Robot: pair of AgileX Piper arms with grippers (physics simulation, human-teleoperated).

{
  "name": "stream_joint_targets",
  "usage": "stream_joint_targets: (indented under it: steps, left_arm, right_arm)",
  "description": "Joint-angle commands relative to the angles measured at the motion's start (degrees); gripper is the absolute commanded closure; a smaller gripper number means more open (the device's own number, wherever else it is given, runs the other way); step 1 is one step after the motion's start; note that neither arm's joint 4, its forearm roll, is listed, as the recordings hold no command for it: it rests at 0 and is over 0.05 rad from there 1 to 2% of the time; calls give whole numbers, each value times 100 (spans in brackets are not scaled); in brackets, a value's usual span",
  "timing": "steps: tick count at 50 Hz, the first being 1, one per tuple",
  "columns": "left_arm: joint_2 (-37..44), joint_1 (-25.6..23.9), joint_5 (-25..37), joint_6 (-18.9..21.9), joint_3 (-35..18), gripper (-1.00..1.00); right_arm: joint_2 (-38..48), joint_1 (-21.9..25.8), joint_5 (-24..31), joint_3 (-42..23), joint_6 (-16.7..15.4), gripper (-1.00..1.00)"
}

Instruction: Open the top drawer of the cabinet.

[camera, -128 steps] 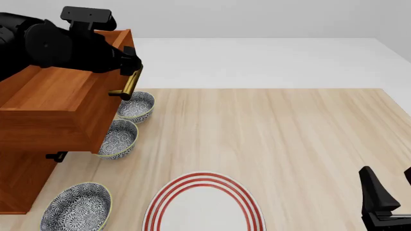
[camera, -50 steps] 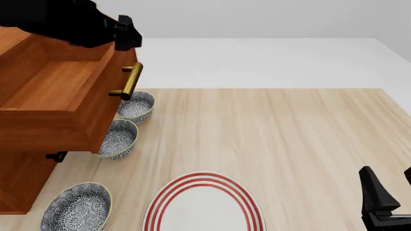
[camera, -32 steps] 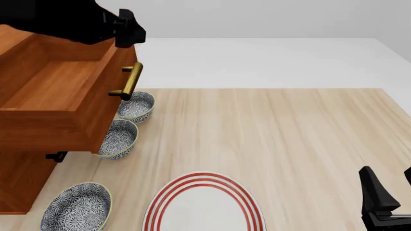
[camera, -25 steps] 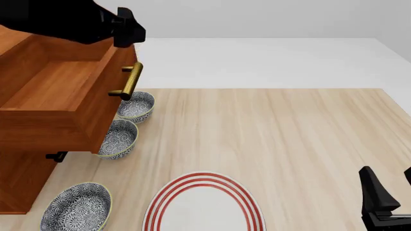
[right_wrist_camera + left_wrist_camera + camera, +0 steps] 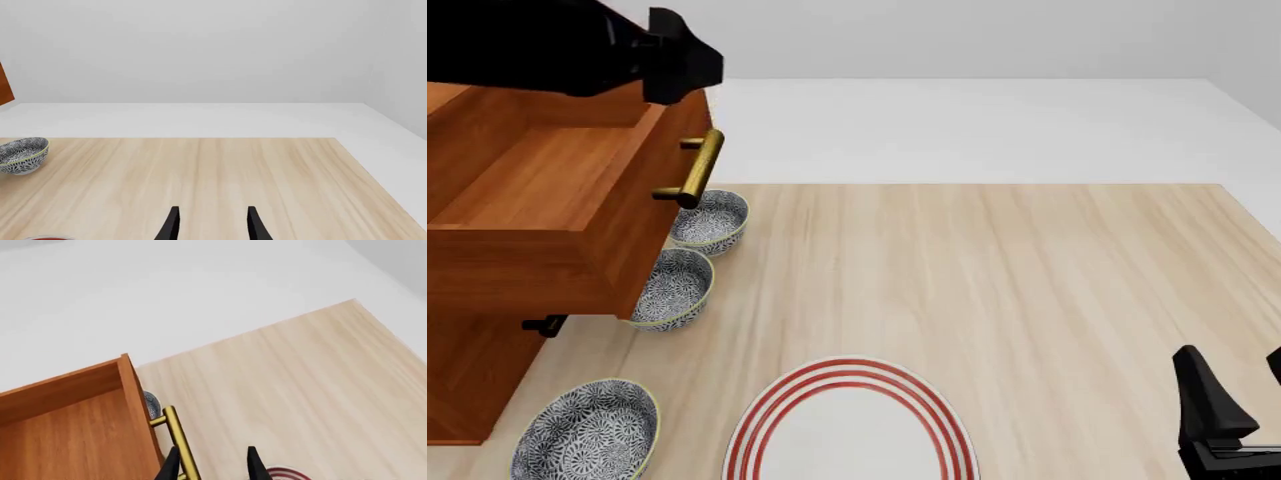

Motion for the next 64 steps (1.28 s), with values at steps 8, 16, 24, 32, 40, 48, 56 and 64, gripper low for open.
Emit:
stream_joint_targets:
  steps: [8,16,24,32,40,48,56,64]
  left_arm:
    - [-638,-191,-335,-82,334,-100]
    - [-771,-196,-409,-106,334,-100]
    - [-884,-140,-599,-46,525,-100]
    - [-1142,-199,-769,-9,650,-100]
    - [-1353,-322,-933,56,757,-100]
    - [-1543,-217,-1355,-31,1092,-100]
    - [-1639,-234,-1437,-135,1184,-100]
    - [-1736,-171,-1595,-139,1336,-100]
  right_arm:
    - [0,0,0,0,1,-100]
    - [0,1,0,0,0,-100]
    - [0,0,0,0,1,-100]
    - [0,-1,0,0,2,-100]
    - [-1,0,0,0,0,-100]
    - [-1,-1,0,0,1,-100]
    - [0,0,0,0,-1,-100]
    - [1,1,0,0,1,-100]
